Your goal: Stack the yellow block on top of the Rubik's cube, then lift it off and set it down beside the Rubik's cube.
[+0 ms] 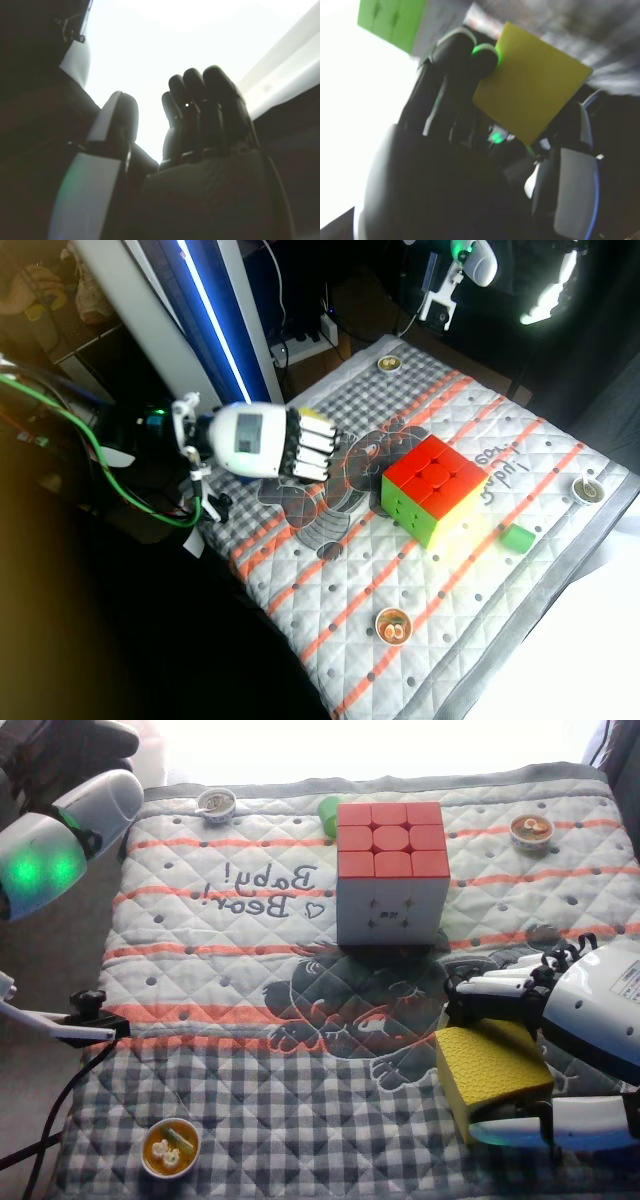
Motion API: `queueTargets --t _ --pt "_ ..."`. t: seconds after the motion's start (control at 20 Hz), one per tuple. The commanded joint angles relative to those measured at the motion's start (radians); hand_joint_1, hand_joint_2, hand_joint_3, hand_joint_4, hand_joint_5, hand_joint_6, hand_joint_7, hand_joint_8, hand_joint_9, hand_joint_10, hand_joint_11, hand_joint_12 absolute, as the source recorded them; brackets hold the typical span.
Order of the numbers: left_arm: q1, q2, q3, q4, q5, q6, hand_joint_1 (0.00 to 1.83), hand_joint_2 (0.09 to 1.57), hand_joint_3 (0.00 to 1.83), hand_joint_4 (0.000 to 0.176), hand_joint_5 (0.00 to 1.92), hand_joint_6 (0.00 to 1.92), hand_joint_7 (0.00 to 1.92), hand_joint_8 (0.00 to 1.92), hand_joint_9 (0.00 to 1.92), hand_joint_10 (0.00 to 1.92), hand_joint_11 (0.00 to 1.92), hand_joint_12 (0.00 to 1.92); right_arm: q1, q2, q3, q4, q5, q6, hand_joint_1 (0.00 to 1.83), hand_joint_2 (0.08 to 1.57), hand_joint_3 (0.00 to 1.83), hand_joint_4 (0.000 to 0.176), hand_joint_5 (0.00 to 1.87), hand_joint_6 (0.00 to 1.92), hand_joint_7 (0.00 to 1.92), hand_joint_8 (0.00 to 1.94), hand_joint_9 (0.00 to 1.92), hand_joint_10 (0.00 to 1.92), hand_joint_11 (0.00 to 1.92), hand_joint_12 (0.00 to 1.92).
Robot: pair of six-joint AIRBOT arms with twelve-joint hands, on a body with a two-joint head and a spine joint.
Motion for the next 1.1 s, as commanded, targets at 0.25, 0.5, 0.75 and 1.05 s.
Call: queueTargets --t 0.25,0.5,0.75,1.05 --pt "-0.004 0.003 -0.003 0.028 0.131 -0.008 0.92 1.32 0.00 0.000 0.16 1.02 0.30 1.11 0.21 1.34 0.09 1.90 -0.025 -0.013 0.000 0.030 0.054 0.001 0.73 0.90 0.00 0.000 0.00 0.04 0.00 0.01 0.00 0.01 0.00 0.20" --pt "0.018 0.019 -0.015 0.016 0.151 -0.015 0.73 1.30 0.00 0.000 0.13 1.03 0.26 1.13 0.17 1.39 0.14 1.92 -0.017 -0.004 -0.008 0.035 0.100 0.001 0.61 0.89 0.00 0.000 0.00 0.00 0.00 0.00 0.00 0.00 0.00 0.00" --pt "0.036 0.049 -0.005 0.060 0.203 -0.128 0.80 1.25 0.00 0.000 0.30 0.49 0.36 0.72 0.30 0.89 0.17 1.58 -0.016 0.083 -0.036 0.113 0.309 -0.040 0.19 1.09 0.07 0.000 0.00 0.00 0.00 0.00 0.00 0.00 0.00 0.00" --pt "-0.025 0.115 -0.051 0.192 0.365 -0.049 0.40 1.23 0.01 0.000 0.25 0.00 0.40 0.01 0.49 0.11 0.13 1.35 0.041 0.201 -0.070 0.216 0.709 -0.203 0.16 1.25 0.00 0.000 0.04 0.01 0.09 0.01 0.08 0.01 0.00 0.23"
